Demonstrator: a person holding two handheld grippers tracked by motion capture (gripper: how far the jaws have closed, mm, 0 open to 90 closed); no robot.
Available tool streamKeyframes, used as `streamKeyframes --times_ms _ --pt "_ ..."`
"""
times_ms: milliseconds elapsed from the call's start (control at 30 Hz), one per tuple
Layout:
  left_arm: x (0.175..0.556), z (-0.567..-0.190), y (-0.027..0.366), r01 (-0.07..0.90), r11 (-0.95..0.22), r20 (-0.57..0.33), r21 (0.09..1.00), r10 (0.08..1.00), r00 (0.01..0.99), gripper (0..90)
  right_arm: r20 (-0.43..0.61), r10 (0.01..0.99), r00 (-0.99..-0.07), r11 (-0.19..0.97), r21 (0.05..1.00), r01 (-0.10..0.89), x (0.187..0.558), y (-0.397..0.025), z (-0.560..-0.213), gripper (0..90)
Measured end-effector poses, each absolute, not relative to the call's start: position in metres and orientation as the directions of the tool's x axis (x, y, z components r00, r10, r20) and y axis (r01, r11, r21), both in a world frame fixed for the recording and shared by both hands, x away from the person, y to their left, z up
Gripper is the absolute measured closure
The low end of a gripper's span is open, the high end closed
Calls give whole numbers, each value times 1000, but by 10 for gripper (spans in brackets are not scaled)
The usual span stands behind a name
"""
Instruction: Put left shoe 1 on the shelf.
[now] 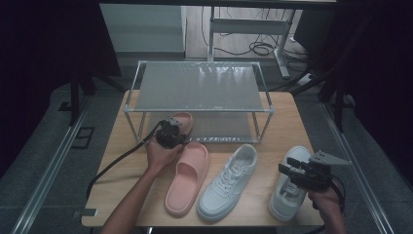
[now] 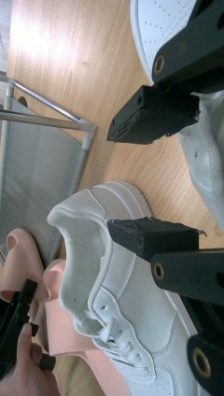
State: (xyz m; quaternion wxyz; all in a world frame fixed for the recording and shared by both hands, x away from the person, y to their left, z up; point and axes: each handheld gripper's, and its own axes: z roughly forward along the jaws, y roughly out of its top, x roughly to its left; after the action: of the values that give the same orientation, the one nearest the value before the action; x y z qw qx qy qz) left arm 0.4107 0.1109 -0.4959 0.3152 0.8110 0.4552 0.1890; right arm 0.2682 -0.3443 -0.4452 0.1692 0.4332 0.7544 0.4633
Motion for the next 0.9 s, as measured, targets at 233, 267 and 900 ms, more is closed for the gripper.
streamKeyframes --times_ms 233,267,900 --pt "395 -493 126 620 -361 -14 696 857 515 568 144 811 -568 196 846 495 268 -344 -445 504" --pt "392 -492 129 618 -360 -16 699 856 517 570 144 811 -567 197 846 496 268 -344 -445 505" --pt "339 -486 166 585 -365 -56 724 814 578 884 140 811 -568 202 845 496 268 -342 -445 504"
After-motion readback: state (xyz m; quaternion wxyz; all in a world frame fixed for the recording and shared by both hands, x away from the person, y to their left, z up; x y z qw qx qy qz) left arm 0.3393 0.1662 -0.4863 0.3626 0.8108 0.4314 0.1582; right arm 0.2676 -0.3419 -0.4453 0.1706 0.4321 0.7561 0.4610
